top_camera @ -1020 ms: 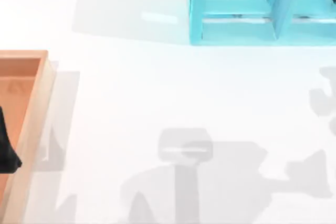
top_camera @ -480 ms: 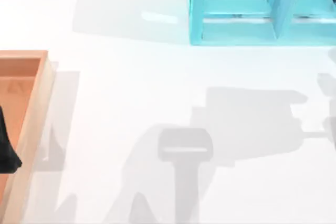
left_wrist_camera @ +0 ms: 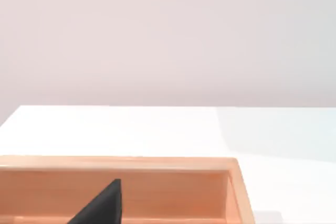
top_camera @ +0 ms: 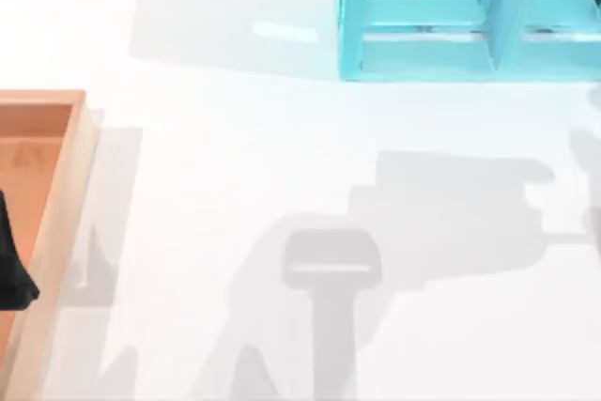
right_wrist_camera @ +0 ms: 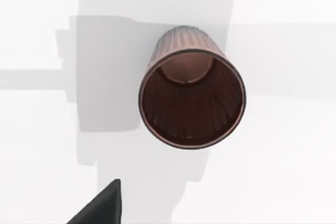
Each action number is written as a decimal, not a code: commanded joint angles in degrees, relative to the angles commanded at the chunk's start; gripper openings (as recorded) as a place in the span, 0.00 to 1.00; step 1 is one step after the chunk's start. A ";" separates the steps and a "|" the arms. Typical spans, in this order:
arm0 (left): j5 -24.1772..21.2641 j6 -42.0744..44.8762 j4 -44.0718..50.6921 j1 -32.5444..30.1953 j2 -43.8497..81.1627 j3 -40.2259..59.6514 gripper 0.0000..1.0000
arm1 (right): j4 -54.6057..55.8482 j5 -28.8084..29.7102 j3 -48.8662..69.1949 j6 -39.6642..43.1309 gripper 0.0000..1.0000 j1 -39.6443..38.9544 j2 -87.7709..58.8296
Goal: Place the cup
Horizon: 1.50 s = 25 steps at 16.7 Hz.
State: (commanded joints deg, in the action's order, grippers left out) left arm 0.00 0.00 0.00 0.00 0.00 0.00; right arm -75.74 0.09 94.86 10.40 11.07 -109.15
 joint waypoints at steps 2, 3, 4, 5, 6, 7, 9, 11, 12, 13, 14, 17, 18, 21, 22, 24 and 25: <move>0.00 0.00 0.00 0.00 0.00 0.00 1.00 | 2.03 0.00 -2.02 -0.12 1.00 0.10 -0.62; 0.00 0.00 0.00 0.00 0.00 0.00 1.00 | 3.94 0.00 -3.77 -0.14 1.00 0.10 -1.03; 0.00 0.00 0.00 0.00 0.00 0.00 1.00 | 6.26 0.00 -5.67 -0.12 1.00 0.08 -1.44; 0.00 0.00 0.00 0.00 0.00 0.00 1.00 | 8.99 0.00 -7.49 -0.13 1.00 0.09 -1.83; 0.00 0.00 0.00 0.00 0.00 0.00 1.00 | 12.19 0.00 -9.42 -0.14 1.00 0.09 -2.20; 0.00 0.00 0.00 0.00 0.00 0.00 1.00 | 15.17 0.01 -11.53 -0.15 1.00 0.10 -2.60; 0.00 0.00 0.00 0.00 0.00 0.00 1.00 | 19.38 0.01 -15.33 -0.16 1.00 0.10 -3.52; 0.00 0.00 0.00 0.00 0.00 0.00 1.00 | 21.18 0.02 -16.95 -0.16 1.00 0.11 -4.27; 0.00 0.00 0.00 0.00 0.00 0.00 1.00 | 21.25 0.02 -17.01 -0.16 1.00 0.11 -4.31; 0.00 0.00 0.00 0.00 0.00 0.00 1.00 | 21.25 0.02 -17.01 -0.16 1.00 0.11 -4.31; 0.00 0.00 0.00 0.00 0.00 0.00 1.00 | 21.25 0.02 -17.01 -0.16 1.00 0.11 -4.31; 0.00 0.00 0.00 0.00 0.00 0.00 1.00 | 21.25 0.02 -17.01 -0.16 0.85 0.11 -4.31; 0.00 0.00 0.00 0.00 0.00 0.00 1.00 | 21.25 0.02 -17.01 -0.16 0.77 0.11 -4.31; 0.00 0.00 0.00 0.00 0.00 0.00 1.00 | 21.25 0.02 -17.01 -0.16 0.55 0.11 -4.31; 0.00 0.00 0.00 0.00 0.00 0.00 1.00 | 21.25 0.02 -17.01 -0.16 0.47 0.11 -4.31; 0.00 0.00 0.00 0.00 0.00 0.00 1.00 | 21.25 0.02 -17.01 -0.16 0.32 0.11 -4.31; 0.00 0.00 0.00 0.00 0.00 0.00 1.00 | 21.25 0.02 -17.01 -0.16 0.25 0.11 -4.31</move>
State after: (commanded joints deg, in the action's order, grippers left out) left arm 0.00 0.00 0.00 0.00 0.00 0.00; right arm -54.48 0.11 77.85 10.24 11.18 -113.46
